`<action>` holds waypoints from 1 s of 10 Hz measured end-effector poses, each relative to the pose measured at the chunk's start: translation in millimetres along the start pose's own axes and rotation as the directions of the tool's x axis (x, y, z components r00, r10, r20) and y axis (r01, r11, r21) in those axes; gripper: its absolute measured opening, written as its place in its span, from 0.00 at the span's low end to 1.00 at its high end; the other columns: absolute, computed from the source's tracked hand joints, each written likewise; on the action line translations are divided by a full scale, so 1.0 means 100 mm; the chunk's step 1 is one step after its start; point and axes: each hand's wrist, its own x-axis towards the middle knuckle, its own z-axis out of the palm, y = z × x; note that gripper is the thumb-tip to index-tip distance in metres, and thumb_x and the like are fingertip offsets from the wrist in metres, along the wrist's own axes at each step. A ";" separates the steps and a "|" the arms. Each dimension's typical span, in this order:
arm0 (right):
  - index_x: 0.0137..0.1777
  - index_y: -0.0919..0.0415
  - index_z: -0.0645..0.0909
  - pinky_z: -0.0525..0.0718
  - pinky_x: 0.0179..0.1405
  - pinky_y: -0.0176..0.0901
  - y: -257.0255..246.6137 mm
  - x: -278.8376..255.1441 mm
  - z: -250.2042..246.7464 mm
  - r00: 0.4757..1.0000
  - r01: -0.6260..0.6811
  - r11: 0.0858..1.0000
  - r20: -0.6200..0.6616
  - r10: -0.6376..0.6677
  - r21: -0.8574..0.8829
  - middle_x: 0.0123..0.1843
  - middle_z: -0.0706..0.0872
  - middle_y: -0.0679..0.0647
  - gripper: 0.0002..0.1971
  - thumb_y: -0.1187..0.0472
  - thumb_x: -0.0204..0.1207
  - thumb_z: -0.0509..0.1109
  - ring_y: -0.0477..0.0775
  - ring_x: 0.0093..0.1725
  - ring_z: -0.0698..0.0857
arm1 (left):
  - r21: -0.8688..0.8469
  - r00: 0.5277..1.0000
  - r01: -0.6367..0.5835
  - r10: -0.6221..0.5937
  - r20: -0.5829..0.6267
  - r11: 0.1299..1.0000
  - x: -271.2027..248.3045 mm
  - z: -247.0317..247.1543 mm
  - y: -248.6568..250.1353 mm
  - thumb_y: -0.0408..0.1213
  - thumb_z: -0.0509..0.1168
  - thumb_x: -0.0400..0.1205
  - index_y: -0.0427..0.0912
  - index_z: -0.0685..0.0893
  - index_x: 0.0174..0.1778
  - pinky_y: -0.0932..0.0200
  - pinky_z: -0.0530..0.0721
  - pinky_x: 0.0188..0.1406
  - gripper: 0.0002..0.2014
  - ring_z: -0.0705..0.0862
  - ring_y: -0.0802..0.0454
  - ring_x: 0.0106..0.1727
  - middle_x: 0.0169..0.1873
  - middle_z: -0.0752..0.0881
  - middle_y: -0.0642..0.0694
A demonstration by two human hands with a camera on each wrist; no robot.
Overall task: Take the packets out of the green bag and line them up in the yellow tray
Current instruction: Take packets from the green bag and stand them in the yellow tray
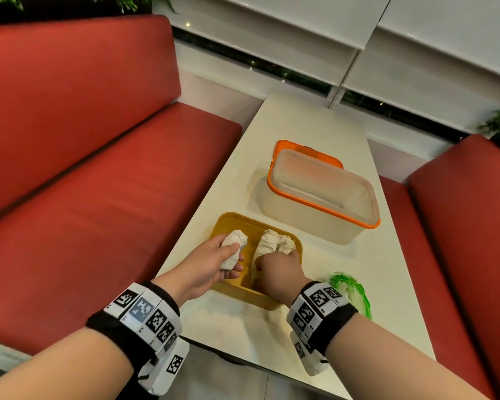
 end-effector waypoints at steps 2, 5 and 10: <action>0.54 0.55 0.84 0.64 0.66 0.56 0.02 -0.08 -0.05 0.997 -0.008 0.999 -0.070 0.011 0.048 0.48 0.88 0.54 0.12 0.55 0.72 0.67 0.60 0.55 0.82 | 0.007 1.000 0.005 -0.005 -0.006 1.000 0.00 0.00 0.00 0.33 0.57 0.86 0.44 0.78 0.56 0.64 0.83 0.29 0.07 0.81 0.53 0.34 0.39 0.81 0.42; 0.54 0.46 0.80 0.67 0.59 0.53 0.19 -0.15 -0.38 0.995 -0.045 0.955 -0.075 0.070 0.294 0.50 0.84 0.47 0.14 0.50 0.69 0.73 0.53 0.57 0.79 | -0.123 0.998 0.055 -0.056 -0.007 0.991 0.02 -0.02 0.02 0.32 0.48 0.87 0.38 0.74 0.64 0.55 0.88 0.37 0.14 0.83 0.44 0.41 0.44 0.82 0.35; 0.54 0.53 0.82 0.81 0.44 0.42 0.20 -0.43 -0.56 0.958 0.170 0.612 -0.275 0.082 0.772 0.42 0.86 0.51 0.14 0.57 0.69 0.78 0.48 0.40 0.82 | 0.079 0.989 0.064 -0.074 0.127 0.995 0.03 0.37 0.00 0.28 0.58 0.85 0.50 0.72 0.65 0.56 0.89 0.46 0.16 0.87 0.48 0.46 0.55 0.83 0.43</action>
